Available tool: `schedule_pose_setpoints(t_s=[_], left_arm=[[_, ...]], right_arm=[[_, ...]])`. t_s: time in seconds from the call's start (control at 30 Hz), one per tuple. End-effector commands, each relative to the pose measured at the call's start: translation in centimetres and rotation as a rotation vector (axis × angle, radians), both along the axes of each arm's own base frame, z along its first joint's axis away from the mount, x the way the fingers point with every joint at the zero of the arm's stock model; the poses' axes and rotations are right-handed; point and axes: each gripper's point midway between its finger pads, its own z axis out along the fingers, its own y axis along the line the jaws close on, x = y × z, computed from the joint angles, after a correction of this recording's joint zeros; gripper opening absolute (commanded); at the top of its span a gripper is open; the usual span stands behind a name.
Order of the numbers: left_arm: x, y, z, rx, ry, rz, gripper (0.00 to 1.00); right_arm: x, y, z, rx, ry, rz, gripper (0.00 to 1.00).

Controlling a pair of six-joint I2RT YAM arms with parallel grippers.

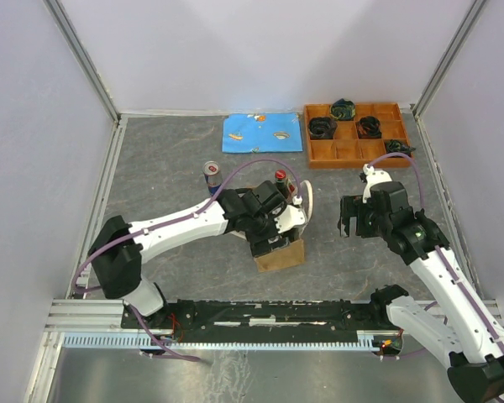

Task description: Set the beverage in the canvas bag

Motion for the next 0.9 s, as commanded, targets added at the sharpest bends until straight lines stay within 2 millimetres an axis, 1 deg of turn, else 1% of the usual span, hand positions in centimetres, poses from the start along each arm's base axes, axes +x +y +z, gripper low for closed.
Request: schedule_pose_setpoints(t_s=[0.0, 0.1, 0.2, 0.27, 0.33, 0.37, 0.4, 0.43, 0.5, 0.53, 0.57, 0.6, 0.63, 0.67, 0.73, 0.8, 0.87], left_arm=[[-0.8, 0.5, 4.5, -0.05, -0.027, -0.001, 0.91], [-0.6, 0.0, 6.2, -0.085, -0.038, 0.014, 0.91], [-0.3, -0.7, 8.7, -0.145, -0.064, 0.018, 0.91], [0.1, -1.1, 10.9, -0.2, -0.101, 0.027, 0.91], [1.0, -1.2, 13.8, -0.281, -0.165, 0.055, 0.92], [1.8, -1.1, 15.3, -0.329, -0.197, 0.088, 0.93], [3.4, -0.4, 16.9, -0.386, -0.23, 0.156, 0.94], [5.0, 0.4, 18.9, -0.466, -0.258, 0.238, 0.95], [9.0, 3.6, 21.2, -0.574, -0.296, 0.431, 0.96], [11.1, 5.8, 22.0, -0.614, -0.324, 0.538, 0.97], [12.8, 8.0, 22.4, -0.648, -0.346, 0.632, 0.98], [14.0, 9.9, 22.4, -0.671, -0.369, 0.71, 0.98], [14.9, 11.6, 21.9, -0.678, -0.385, 0.773, 0.99], [15.4, 13.0, 21.2, -0.679, -0.395, 0.818, 0.99], [16.2, 15.0, 19.5, -0.679, -0.402, 0.902, 1.0], [16.7, 16.4, 17.7, -0.689, -0.393, 0.969, 0.99], [17.1, 17.3, 16.3, -0.71, -0.39, 1.023, 0.99]], right_arm=[[0.6, 0.0, 0.5, 0.004, -0.034, -0.003, 0.96], [0.7, 0.2, 0.4, 0.009, -0.033, 0.003, 0.96], [1.0, 0.4, 0.4, 0.015, -0.031, 0.008, 0.96], [1.1, 0.5, 0.5, 0.015, -0.029, 0.013, 0.96], [1.3, 0.6, 0.5, 0.016, -0.029, 0.015, 0.96], [1.4, 0.7, 0.5, 0.017, -0.027, 0.016, 0.96], [1.4, 0.8, 0.5, 0.018, -0.026, 0.018, 0.96], [1.5, 0.8, 0.5, 0.02, -0.025, 0.02, 0.96], [1.7, 1.0, 0.4, 0.025, -0.022, 0.023, 0.96], [1.7, 1.1, 0.4, 0.027, -0.019, 0.025, 0.96], [1.9, 1.2, 0.3, 0.03, -0.017, 0.026, 0.96], [2.0, 1.4, 0.3, 0.032, -0.015, 0.029, 0.96], [2.1, 1.5, 0.2, 0.033, -0.011, 0.031, 0.96], [2.3, 1.6, 0.3, 0.035, -0.011, 0.032, 0.96], [2.5, 1.7, 0.1, 0.034, 0.001, 0.037, 0.96], [2.6, 1.8, 0.2, 0.033, 0.005, 0.04, 0.96], [2.7, 1.9, 0.2, 0.031, 0.008, 0.042, 0.96]])
